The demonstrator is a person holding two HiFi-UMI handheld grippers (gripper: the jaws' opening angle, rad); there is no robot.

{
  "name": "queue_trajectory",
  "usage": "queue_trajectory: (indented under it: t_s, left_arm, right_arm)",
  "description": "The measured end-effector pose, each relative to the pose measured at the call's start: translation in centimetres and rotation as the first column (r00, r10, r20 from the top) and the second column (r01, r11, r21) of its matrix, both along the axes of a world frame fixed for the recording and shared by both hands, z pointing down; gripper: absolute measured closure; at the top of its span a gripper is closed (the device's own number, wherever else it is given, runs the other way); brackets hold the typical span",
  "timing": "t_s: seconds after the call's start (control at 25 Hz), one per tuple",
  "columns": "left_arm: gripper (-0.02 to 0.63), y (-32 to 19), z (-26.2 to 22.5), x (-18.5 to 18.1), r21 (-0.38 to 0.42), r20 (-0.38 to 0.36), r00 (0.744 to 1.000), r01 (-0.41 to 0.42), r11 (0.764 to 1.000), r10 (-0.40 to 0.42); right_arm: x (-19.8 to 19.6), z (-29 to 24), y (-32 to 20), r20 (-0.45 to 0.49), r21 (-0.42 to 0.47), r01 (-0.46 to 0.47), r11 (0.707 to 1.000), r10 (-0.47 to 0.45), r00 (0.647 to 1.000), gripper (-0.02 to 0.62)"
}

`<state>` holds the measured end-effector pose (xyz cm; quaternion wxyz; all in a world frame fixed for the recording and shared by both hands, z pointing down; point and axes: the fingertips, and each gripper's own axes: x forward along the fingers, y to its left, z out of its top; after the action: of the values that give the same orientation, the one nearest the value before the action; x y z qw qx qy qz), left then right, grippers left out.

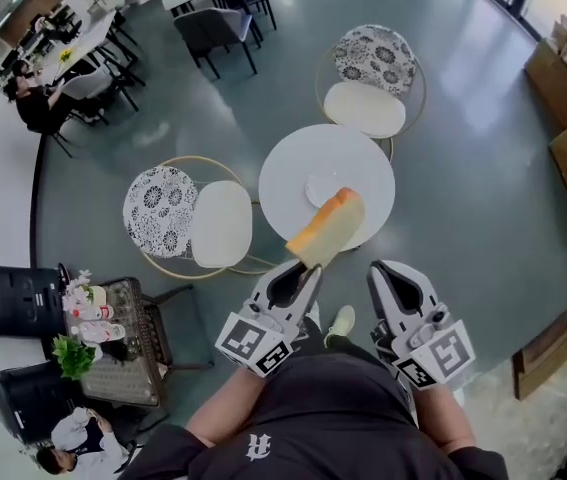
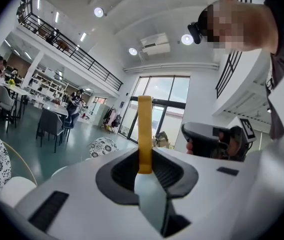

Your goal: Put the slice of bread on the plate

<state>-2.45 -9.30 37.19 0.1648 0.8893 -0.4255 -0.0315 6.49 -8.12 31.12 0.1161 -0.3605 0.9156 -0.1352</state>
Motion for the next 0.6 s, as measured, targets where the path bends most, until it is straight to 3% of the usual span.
queue_trajectory:
  t_s: [0.36,0.6]
  left_arm:
    - [0.526,-5.3,7.5,0.4,-0.098,-0.003,1.0,-0.028,0.995,0.028]
    - [0.526,-9.0,14.3,-0.1,-0.243,-0.069,0.997,-0.042,0.969,0.026]
  right_arm:
    - [-0.2,3.7,-4.1,-0.017,-0.075,0.002,0.997,-0.003,1.0,0.593]
    - [-1.7,6.5,-7.1,-0.028,-0.142,0.013,0.99,-0.017,0.999,0.593]
